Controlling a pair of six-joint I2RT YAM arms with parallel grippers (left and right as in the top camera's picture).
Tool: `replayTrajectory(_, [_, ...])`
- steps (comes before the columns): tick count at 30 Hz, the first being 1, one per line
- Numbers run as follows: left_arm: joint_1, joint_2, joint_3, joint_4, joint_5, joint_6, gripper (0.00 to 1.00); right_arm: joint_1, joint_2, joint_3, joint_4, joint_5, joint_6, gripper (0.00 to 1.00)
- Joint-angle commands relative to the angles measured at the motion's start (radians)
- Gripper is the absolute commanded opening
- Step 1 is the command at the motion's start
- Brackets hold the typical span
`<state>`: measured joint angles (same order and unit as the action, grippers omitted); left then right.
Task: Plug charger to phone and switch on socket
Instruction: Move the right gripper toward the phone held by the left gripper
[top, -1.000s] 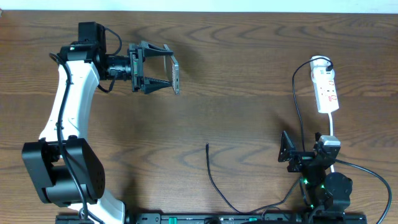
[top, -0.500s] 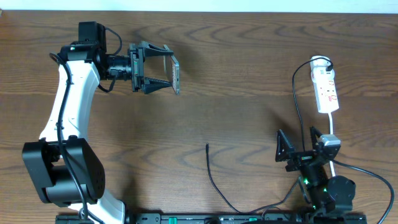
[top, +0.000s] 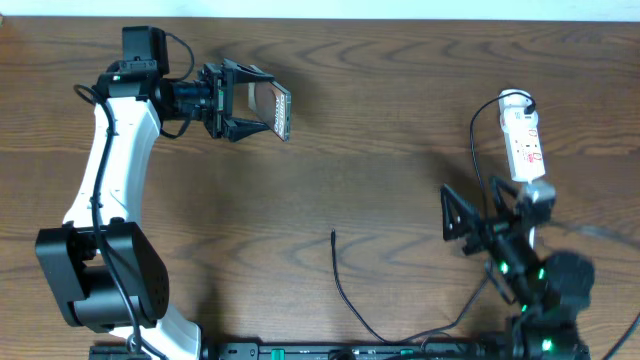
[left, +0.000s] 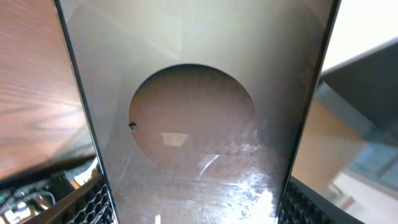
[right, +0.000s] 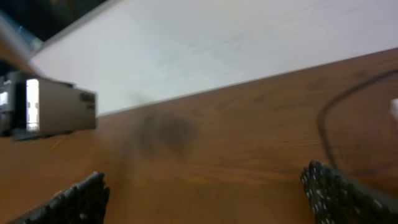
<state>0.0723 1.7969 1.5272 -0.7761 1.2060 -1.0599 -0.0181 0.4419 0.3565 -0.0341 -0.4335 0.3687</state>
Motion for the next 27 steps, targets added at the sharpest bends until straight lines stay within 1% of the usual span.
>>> replayTrajectory(1, [0.008, -0.032, 0.030, 0.005, -0.096, -0.019, 0.07, 0.005, 0.229, 0.161, 0.000, -0.216, -0.060, 0.99])
replayTrajectory(5, [0.008, -0.032, 0.030, 0.005, -0.214, -0.019, 0.07, 0.005, 0.554, 0.373, 0.002, -0.544, -0.079, 0.99])
replayTrajectory(6, [0.008, -0.032, 0.030, 0.005, -0.278, -0.019, 0.07, 0.006, 0.704, 0.472, 0.006, -0.716, -0.078, 0.99])
replayTrajectory(7, [0.008, -0.032, 0.030, 0.005, -0.311, -0.020, 0.07, 0.006, 0.785, 0.522, 0.024, -0.809, -0.077, 0.99])
replayTrajectory(9, [0.008, -0.032, 0.030, 0.004, -0.369, -0.032, 0.07, 0.006, 0.906, 0.590, 0.076, -0.914, -0.074, 0.99])
replayTrajectory(11, [0.008, -0.032, 0.030, 0.004, -0.414, -0.053, 0.07, 0.007, 1.008, 0.632, 0.130, -0.939, -0.031, 0.99])
replayTrajectory(13, [0.008, -0.032, 0.030, 0.003, -0.465, -0.073, 0.08, 0.007, 1.098, 0.657, 0.202, -0.930, 0.099, 0.99])
replayTrajectory(17, [0.006, -0.032, 0.029, -0.013, -0.558, -0.100, 0.07, 0.010, 1.217, 0.659, 0.348, -0.873, 0.394, 0.99])
replayTrajectory(19, [0.002, -0.032, 0.028, -0.032, -0.605, -0.124, 0.07, 0.021, 1.255, 0.659, 0.371, -0.845, 0.455, 0.99])
replayTrajectory(21, [-0.006, -0.032, 0.027, -0.037, -0.643, -0.128, 0.07, 0.045, 1.293, 0.659, 0.375, -0.814, 0.469, 0.89])
replayTrajectory(22, [-0.011, -0.031, 0.027, -0.038, -0.653, -0.128, 0.07, 0.056, 1.306, 0.659, 0.375, -0.809, 0.469, 0.82])
replayTrajectory(24, [-0.021, -0.031, 0.027, -0.037, -0.668, -0.128, 0.08, 0.086, 1.329, 0.659, 0.375, -0.801, 0.469, 0.54])
replayTrajectory(25, [-0.027, -0.031, 0.027, -0.037, -0.675, -0.129, 0.08, 0.101, 1.336, 0.659, 0.376, -0.800, 0.475, 0.50])
replayTrajectory(26, [-0.031, -0.031, 0.027, -0.037, -0.681, -0.132, 0.08, 0.116, 1.342, 0.659, 0.378, -0.799, 0.476, 0.51])
replayTrajectory(27, [-0.035, -0.031, 0.027, -0.037, -0.692, -0.134, 0.07, 0.130, 1.344, 0.659, 0.383, -0.799, 0.476, 0.57])
